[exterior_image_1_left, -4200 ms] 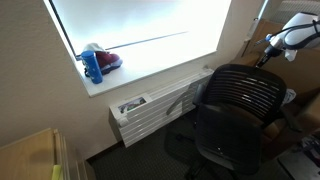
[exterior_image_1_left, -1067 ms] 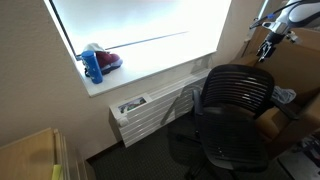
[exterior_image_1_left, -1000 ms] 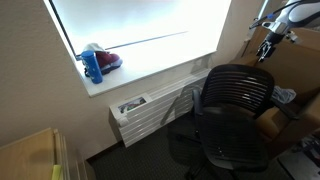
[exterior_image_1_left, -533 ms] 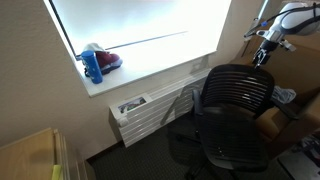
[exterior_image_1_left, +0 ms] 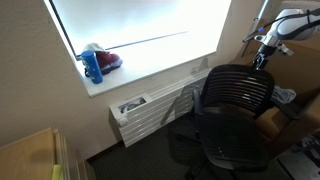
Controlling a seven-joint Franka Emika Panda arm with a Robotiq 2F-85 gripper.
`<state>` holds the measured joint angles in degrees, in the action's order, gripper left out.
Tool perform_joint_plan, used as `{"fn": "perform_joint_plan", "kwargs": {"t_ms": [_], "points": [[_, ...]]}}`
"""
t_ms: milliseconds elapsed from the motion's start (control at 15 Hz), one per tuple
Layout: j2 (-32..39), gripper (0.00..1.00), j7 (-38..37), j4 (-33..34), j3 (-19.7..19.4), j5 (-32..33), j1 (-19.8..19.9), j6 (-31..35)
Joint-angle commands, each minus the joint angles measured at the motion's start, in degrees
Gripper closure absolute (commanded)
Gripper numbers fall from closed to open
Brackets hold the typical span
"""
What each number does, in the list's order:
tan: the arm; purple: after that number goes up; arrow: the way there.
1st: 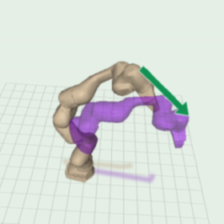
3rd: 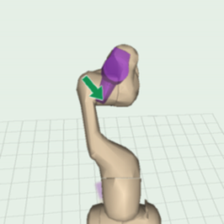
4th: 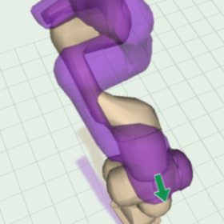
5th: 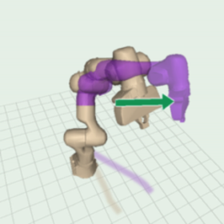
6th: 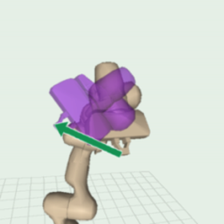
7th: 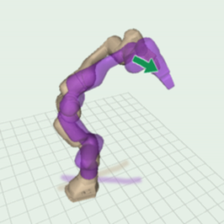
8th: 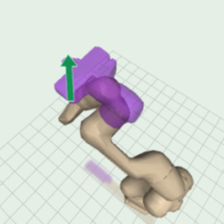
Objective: Rotate the black chair
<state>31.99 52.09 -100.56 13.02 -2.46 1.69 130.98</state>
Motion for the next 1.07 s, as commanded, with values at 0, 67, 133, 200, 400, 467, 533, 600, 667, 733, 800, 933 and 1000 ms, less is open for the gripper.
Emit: {"fn": "perform_joint_plan", "kwargs": {"t_ms": [0, 67, 133, 200, 400, 467, 533, 600, 667, 733, 800, 933, 1000], "points": [[0.45, 0.00, 0.11, 0.15, -0.53, -0.31, -0.45, -0.14], [0.56, 0.00, 0.11, 0.17, -0.52, -0.31, -0.46, -0.14], [0.48, 0.00, 0.11, 0.21, -0.53, -0.31, -0.48, -0.15], [0.39, 0.00, 0.11, 0.25, -0.52, -0.31, -0.52, -0.15], [-0.09, 0.00, -0.66, -1.13, -1.11, 0.69, -1.22, 8.01], [-0.47, 0.00, -0.91, -1.47, -1.48, 1.59, -1.59, 11.13], [-0.36, 0.00, -1.05, -1.42, -1.81, 2.47, -1.82, 13.51], [-0.36, 0.00, -1.50, -1.49, -2.35, 3.72, -2.18, 15.33], [-0.19, 0.00, -2.44, -1.46, -3.17, 5.35, -2.67, 17.14], [0.11, 0.00, -4.03, -1.28, -4.15, 6.99, -3.18, 18.58], [0.50, 0.00, -2.50, -0.04, -1.84, 5.07, -1.66, 15.27], [0.51, 0.00, -3.83, -0.10, -2.72, 6.73, -2.11, 16.64], [1.08, 0.00, -3.36, 0.50, -2.09, 5.62, -1.43, 14.84]]}}
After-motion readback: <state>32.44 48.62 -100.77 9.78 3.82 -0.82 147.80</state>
